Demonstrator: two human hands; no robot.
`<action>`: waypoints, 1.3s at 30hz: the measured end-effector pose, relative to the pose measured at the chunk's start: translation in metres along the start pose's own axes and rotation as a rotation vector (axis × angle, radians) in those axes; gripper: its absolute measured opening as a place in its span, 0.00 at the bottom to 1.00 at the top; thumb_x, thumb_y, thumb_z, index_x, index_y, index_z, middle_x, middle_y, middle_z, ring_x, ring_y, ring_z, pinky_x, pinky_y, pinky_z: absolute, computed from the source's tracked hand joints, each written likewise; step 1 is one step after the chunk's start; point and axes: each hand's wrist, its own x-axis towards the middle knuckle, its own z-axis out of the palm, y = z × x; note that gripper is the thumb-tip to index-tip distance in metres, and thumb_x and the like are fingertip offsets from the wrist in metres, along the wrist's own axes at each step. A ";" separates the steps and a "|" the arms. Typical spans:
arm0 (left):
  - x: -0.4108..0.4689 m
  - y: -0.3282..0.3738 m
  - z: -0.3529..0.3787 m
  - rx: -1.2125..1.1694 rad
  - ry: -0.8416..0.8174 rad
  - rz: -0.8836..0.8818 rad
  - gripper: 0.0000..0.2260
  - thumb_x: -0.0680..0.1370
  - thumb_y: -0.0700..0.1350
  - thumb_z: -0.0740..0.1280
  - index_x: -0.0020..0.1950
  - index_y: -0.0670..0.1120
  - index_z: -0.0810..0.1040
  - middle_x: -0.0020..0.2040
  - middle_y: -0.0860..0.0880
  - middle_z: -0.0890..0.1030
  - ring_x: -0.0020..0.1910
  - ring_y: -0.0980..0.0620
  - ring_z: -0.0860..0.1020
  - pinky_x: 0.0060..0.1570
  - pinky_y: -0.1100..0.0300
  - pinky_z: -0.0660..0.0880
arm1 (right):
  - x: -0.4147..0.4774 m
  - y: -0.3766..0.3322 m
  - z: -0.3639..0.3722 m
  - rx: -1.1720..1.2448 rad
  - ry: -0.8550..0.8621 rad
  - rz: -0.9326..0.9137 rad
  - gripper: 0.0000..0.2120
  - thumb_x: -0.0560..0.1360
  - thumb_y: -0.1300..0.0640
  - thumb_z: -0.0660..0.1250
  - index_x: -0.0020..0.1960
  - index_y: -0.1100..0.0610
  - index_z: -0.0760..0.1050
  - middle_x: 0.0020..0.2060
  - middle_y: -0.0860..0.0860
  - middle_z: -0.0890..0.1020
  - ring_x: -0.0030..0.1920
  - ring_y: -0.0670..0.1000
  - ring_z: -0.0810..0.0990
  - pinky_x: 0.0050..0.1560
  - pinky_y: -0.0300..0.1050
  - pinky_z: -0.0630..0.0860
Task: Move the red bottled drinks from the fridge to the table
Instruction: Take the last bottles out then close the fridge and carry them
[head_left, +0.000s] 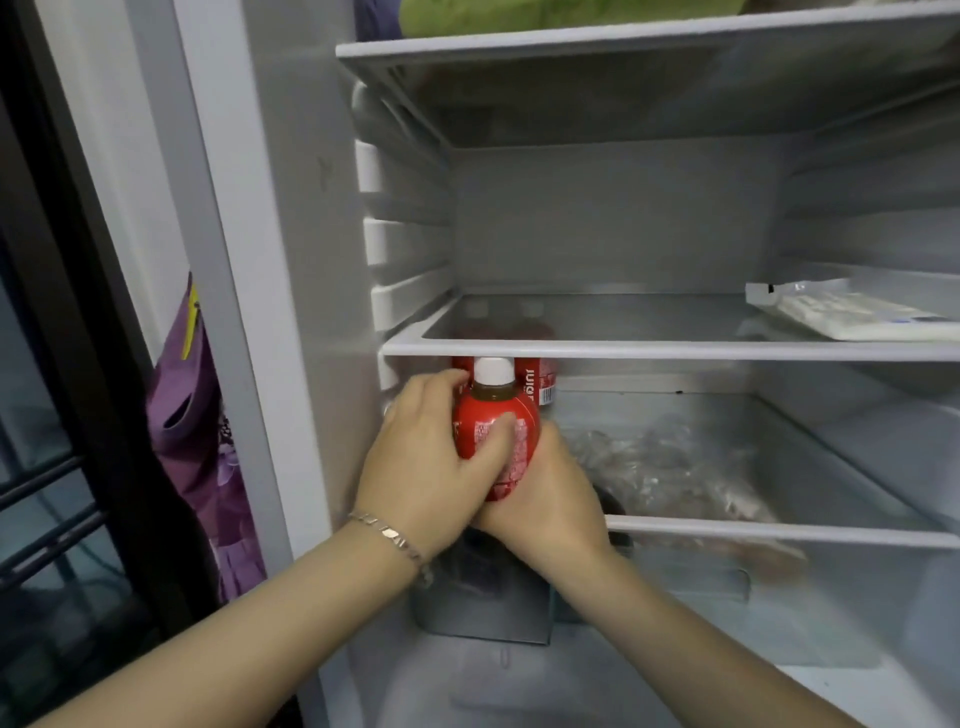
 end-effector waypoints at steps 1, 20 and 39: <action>0.002 0.004 -0.001 0.023 0.027 0.034 0.25 0.69 0.61 0.63 0.62 0.50 0.72 0.55 0.54 0.74 0.57 0.53 0.72 0.54 0.64 0.67 | -0.004 0.001 0.000 0.001 0.005 -0.017 0.48 0.47 0.33 0.72 0.64 0.48 0.63 0.54 0.47 0.79 0.52 0.51 0.81 0.50 0.51 0.79; 0.025 0.017 -0.015 0.393 0.031 0.073 0.05 0.75 0.50 0.62 0.45 0.49 0.70 0.44 0.52 0.75 0.45 0.44 0.77 0.39 0.60 0.64 | 0.039 0.011 -0.026 0.412 -0.366 -0.104 0.11 0.74 0.49 0.59 0.56 0.44 0.69 0.50 0.49 0.78 0.49 0.47 0.78 0.53 0.43 0.73; 0.026 0.011 -0.018 0.438 0.058 0.121 0.06 0.75 0.48 0.59 0.43 0.47 0.71 0.44 0.51 0.74 0.40 0.46 0.76 0.36 0.59 0.63 | 0.160 0.042 0.016 0.108 0.131 0.269 0.38 0.60 0.45 0.78 0.63 0.57 0.67 0.60 0.55 0.78 0.61 0.58 0.77 0.64 0.55 0.72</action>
